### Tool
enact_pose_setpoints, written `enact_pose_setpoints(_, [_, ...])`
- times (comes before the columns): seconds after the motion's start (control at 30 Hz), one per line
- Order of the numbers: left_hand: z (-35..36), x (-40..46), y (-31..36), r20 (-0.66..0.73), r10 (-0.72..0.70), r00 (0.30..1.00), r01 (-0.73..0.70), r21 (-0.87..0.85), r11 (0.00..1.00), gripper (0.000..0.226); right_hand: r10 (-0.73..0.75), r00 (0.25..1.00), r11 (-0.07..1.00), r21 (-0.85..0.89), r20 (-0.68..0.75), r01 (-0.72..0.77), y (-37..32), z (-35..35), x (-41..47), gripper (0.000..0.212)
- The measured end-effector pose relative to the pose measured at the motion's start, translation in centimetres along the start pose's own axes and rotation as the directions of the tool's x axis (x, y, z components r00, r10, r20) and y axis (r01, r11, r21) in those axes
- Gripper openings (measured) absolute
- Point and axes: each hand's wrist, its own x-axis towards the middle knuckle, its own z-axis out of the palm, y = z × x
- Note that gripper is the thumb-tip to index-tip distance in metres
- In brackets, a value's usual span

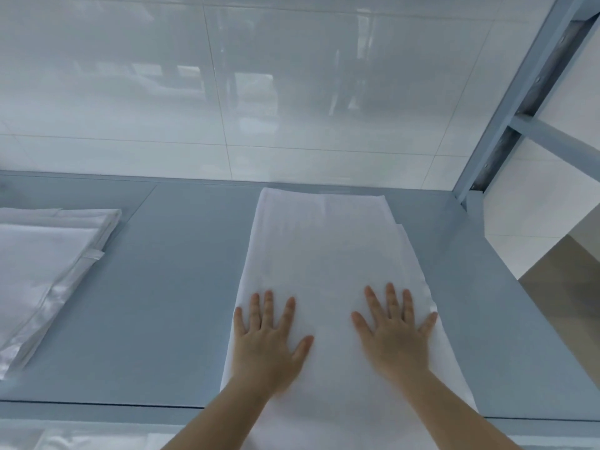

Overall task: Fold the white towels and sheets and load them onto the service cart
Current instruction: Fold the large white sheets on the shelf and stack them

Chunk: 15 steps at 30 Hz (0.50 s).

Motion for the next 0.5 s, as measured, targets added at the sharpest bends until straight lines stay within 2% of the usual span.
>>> enact_pose_setpoints(0.5, [-0.7,7.7,-0.3,-0.016,0.029,0.999,-0.029,0.0,1.0,0.085,0.033,0.999,0.999,0.007,0.007,-0.033,-1.3,-0.3,7.3,0.067])
